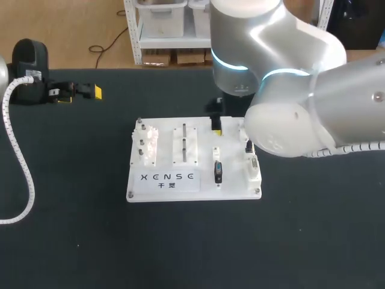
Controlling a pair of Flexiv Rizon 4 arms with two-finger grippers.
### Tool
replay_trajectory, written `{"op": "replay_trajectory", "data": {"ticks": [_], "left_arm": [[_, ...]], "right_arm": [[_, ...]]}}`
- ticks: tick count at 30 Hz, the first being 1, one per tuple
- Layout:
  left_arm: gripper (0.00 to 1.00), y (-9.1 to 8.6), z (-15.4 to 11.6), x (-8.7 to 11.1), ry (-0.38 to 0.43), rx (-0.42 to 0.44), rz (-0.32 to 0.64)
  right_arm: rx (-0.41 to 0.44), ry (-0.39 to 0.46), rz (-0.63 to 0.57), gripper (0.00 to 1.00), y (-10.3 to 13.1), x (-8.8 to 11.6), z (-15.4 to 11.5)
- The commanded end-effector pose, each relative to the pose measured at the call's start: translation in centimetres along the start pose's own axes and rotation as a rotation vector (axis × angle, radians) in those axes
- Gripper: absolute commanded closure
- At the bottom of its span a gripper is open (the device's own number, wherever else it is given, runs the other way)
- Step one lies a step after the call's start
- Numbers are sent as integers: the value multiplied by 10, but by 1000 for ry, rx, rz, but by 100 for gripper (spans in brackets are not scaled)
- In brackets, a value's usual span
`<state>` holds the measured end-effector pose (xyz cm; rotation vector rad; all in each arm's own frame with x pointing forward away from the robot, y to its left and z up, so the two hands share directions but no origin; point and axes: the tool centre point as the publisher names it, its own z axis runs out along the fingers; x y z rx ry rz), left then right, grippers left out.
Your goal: Insert the USB connector, Ethernet cable, and multi-pin plug into their matching sockets one by one.
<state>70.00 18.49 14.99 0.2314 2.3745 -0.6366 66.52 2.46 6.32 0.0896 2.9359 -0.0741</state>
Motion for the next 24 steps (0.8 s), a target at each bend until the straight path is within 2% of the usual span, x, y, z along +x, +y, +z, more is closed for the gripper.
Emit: {"op": "replay_trajectory", "data": {"ticks": [1,7,13,18,24], "left_arm": [[0,0,0,0,0,0,0],[0,0,0,0,0,0,0],[0,0,0,0,0,0,0],[0,0,0,0,0,0,0],[0,0,0,0,0,0,0]], "right_arm": [[-9,0,-15,0,7,19,-10],[-22,50,-47,0,24,44,-8],[-30,90,-55,0,31,62,0],[-71,137,-30,0,31,65,6],[-71,137,-30,0,31,65,6]]}}
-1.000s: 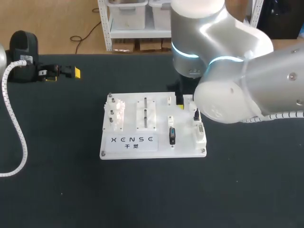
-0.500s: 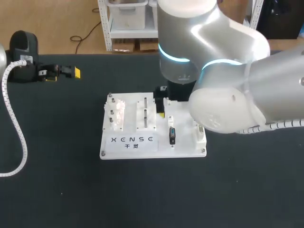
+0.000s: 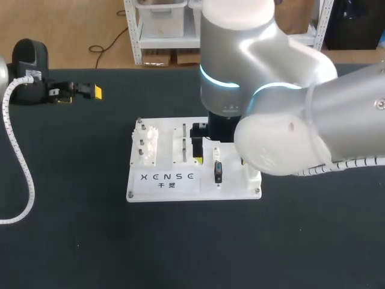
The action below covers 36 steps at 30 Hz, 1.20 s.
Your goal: Insert the USB connector, Ethernet cable, and multi-pin plug into their matching sockets one by one.
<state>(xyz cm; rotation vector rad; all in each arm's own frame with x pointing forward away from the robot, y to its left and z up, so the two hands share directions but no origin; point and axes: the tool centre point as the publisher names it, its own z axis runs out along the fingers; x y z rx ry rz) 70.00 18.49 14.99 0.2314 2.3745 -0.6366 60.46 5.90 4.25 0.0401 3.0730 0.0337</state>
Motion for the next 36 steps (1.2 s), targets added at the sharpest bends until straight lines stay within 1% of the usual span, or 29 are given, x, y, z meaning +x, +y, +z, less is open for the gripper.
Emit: {"op": "replay_trajectory", "data": {"ticks": [1,11,16,17,18,23,30,32,35,36], "left_arm": [[0,0,0,0,0,0,0],[0,0,0,0,0,0,0],[0,0,0,0,0,0,0],[0,0,0,0,0,0,0],[0,0,0,0,0,0,0],[0,0,0,0,0,0,0],[0,0,0,0,0,0,0],[0,0,0,0,0,0,0],[0,0,0,0,0,0,0],[0,0,0,0,0,0,0]], "right_arm": [[1,1,0,0,0,0,-1],[6,-3,0,0,1,0,-1],[25,1,-1,0,5,9,6],[46,-4,0,0,5,11,8],[40,9,9,0,5,11,11],[50,-1,31,0,3,12,16],[65,-38,53,0,3,8,19],[63,-37,58,24,3,8,20],[66,-38,65,48,4,8,22],[68,-38,70,51,4,8,22]]}}
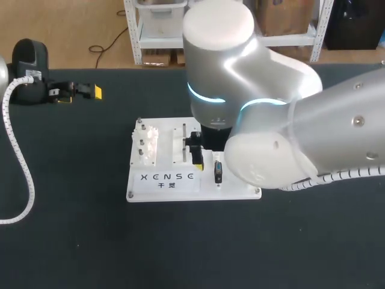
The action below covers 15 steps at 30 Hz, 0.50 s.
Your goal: Insert the USB connector, Ethernet cable, and multi-pin plug into their matching sockets one by one.
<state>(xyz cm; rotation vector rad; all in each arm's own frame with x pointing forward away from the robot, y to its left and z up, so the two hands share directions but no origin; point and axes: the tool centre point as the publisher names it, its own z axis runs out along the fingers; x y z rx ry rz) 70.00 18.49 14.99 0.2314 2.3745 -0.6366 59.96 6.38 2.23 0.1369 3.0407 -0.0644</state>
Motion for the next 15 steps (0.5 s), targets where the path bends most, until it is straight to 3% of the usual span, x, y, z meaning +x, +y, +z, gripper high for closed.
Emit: {"op": "replay_trajectory", "data": {"ticks": [1,9,13,14,15], "left_arm": [[0,0,0,0,0,0,0],[0,0,0,0,0,0,0],[0,0,0,0,0,0,0],[0,0,0,0,0,0,0],[0,0,0,0,0,0,0]], "right_arm": [[0,-5,12,53,0,2,3],[-1,0,22,68,1,2,6],[0,-2,22,89,2,2,6],[-1,-4,21,99,2,2,6],[-1,-11,18,100,2,1,6]]}}
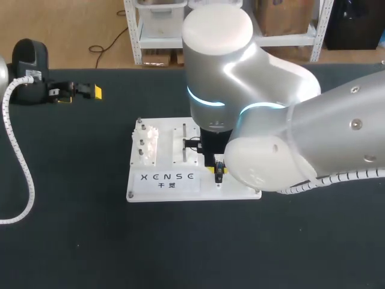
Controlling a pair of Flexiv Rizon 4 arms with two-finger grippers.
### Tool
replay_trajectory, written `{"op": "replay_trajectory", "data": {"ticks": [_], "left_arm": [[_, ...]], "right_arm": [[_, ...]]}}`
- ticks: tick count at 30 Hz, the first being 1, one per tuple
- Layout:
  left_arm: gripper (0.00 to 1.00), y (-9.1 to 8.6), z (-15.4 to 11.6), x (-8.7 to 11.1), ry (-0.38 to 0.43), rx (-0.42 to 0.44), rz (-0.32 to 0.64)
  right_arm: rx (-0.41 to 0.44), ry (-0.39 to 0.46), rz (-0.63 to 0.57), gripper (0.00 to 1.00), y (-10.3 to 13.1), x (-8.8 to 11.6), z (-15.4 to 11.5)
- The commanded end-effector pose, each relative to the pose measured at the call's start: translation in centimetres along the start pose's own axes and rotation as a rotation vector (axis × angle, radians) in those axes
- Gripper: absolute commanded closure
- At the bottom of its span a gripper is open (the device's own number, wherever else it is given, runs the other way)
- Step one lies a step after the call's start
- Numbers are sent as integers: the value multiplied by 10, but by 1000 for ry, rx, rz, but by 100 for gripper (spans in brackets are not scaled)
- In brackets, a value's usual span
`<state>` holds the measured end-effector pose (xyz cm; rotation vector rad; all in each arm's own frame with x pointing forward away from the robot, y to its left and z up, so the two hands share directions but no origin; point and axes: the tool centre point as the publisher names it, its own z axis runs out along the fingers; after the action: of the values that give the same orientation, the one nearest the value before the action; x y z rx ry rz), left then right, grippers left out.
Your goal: Insert the USB connector, Ethernet cable, and multi-pin plug into their matching sockets one by one.
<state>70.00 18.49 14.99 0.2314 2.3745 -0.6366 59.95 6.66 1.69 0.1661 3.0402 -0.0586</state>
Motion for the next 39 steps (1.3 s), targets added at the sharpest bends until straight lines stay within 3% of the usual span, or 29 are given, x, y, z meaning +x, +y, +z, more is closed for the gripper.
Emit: {"op": "replay_trajectory", "data": {"ticks": [1,14,23,39], "left_arm": [[0,0,0,0,0,0,0],[0,0,0,0,0,0,0],[0,0,0,0,0,0,0],[0,0,0,0,0,0,0]], "right_arm": [[-1,-19,-9,100,0,1,-1],[-43,-100,-18,100,-8,-2,-32],[-46,-156,-3,100,-37,-6,-55],[8,-187,-2,100,-71,-12,-55]]}}
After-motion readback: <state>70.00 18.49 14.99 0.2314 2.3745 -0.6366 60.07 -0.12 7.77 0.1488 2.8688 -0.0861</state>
